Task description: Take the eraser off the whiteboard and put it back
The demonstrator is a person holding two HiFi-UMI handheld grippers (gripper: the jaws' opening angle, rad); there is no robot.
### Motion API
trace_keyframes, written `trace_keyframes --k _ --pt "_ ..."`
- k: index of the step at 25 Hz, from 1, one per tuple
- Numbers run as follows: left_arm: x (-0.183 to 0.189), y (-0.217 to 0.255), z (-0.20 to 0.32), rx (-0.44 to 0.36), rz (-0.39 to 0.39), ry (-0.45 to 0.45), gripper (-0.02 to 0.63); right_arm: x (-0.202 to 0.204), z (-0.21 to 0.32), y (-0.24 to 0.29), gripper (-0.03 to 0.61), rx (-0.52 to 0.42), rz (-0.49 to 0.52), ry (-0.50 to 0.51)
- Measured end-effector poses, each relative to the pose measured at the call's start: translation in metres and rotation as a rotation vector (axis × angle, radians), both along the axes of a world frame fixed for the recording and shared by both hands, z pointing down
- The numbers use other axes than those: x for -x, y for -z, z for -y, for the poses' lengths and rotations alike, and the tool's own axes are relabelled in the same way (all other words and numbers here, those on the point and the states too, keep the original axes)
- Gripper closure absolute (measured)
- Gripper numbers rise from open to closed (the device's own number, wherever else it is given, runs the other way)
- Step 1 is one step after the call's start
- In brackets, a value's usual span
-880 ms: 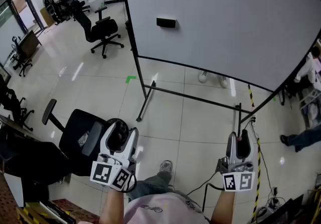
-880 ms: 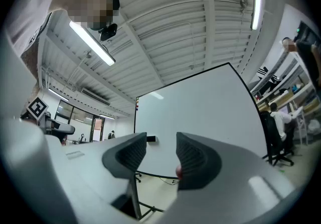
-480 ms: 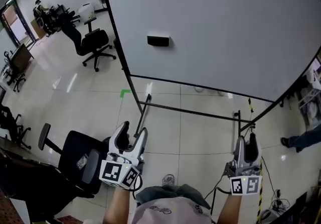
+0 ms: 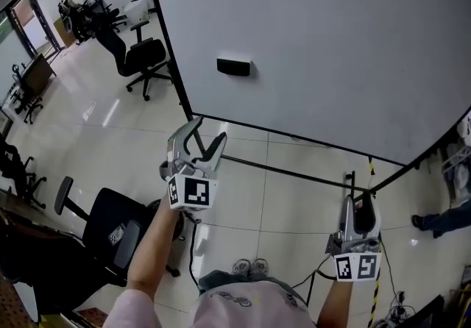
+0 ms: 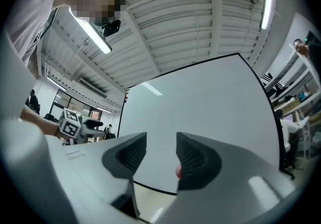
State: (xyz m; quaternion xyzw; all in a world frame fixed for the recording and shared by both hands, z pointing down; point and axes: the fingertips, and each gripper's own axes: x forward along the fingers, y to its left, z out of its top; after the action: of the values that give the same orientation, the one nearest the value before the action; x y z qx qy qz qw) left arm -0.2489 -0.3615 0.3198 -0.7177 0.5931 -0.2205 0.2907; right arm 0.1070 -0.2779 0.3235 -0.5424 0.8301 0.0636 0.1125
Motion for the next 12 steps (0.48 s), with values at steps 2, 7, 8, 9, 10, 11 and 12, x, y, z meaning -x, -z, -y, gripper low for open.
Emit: trace_keyframes --k 2,7,8,9,10,11,12 --pt "-0.002 -0.003 0.049 -0.065 0.289 0.032 0.361 -0.001 0.005 -0.005 0.391 0.010 -0.006 0.011" --pt "-0.012 -0.009 0.159 -0.025 0.606 0.055 0.304 -0.010 0.018 -0.021 0.391 0.043 -0.017 0.004" --pt "-0.013 -0.010 0.178 -0.005 0.659 0.062 0.284 -0.011 0.021 -0.023 0.391 0.050 -0.019 0.000" --pt "-0.013 -0.013 0.194 0.019 0.701 0.068 0.271 -0.011 0.022 -0.026 0.391 0.056 -0.022 -0.004" --pt "-0.012 -0.016 0.210 0.048 0.736 0.074 0.260 -0.012 0.024 -0.028 0.391 0.061 -0.024 -0.008" --pt "-0.009 -0.022 0.224 0.078 0.767 0.081 0.246 -0.013 0.026 -0.029 0.391 0.066 -0.027 -0.011" --pt "-0.006 -0.029 0.237 0.109 0.800 0.089 0.239 -0.015 0.028 -0.031 0.391 0.070 -0.031 -0.014"
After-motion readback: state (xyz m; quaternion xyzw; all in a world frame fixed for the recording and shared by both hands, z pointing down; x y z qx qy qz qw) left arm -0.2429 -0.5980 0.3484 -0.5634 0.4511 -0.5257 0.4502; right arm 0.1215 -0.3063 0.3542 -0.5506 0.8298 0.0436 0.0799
